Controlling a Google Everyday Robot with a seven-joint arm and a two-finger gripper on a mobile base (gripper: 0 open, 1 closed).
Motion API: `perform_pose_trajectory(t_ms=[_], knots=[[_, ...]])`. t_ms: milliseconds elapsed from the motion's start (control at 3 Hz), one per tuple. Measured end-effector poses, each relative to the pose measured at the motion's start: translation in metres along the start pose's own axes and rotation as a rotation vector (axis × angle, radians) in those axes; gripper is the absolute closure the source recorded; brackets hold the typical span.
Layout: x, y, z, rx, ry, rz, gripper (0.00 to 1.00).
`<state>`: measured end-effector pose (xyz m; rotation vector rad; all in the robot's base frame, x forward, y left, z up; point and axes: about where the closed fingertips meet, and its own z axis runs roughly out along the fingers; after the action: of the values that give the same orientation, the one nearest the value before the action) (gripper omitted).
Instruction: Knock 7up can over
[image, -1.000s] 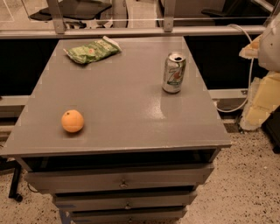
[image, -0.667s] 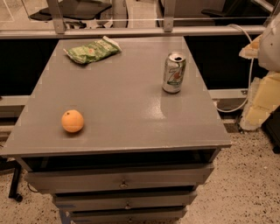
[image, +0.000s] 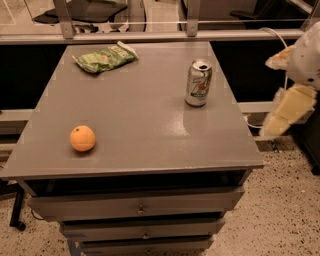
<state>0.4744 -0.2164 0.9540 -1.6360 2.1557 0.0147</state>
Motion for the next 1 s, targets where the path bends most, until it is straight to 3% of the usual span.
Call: perform_pose_trajectory(t_ms=[667,1000], knots=[[-0.034,-0.096,0.081,0.072,-0.372,0.110,0.00],[-0.051,-0.125,0.103,0.071,-0.542,0.173,0.00]])
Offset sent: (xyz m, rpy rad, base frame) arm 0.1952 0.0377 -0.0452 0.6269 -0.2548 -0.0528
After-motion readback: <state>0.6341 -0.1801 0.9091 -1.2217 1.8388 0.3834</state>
